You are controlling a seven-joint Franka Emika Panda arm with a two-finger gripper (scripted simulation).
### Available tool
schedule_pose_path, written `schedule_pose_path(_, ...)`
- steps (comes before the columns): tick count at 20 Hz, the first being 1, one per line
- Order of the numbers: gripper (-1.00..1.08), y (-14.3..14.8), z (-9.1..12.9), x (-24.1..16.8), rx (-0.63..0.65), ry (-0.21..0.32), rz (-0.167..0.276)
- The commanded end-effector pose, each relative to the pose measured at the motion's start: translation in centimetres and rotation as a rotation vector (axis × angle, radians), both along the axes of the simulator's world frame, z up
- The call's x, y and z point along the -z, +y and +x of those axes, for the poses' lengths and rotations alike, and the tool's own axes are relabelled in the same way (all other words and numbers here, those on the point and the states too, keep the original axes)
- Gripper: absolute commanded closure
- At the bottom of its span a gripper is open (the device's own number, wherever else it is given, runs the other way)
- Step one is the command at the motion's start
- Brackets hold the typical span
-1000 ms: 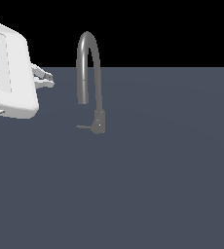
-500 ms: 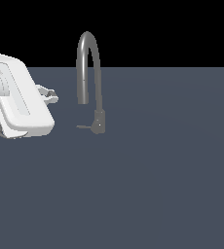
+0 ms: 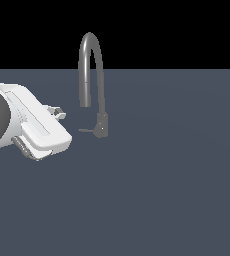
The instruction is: Turn on the faucet by rotating a designated handle.
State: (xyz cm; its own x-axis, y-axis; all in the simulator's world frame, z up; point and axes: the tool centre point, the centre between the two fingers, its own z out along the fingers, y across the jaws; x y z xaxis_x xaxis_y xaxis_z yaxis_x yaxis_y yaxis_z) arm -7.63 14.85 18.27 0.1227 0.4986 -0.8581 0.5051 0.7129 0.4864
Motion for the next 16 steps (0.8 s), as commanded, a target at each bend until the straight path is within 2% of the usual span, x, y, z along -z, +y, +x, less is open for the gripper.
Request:
schedule_pose_path(1, 1.08, -0.2, 0.2, 1.0, -0.04, -0.001, -0.041)
schedule_pose_path(16, 1.08, -2.1, 1.5, 6.4, -0.259, -0.003, -0.28)
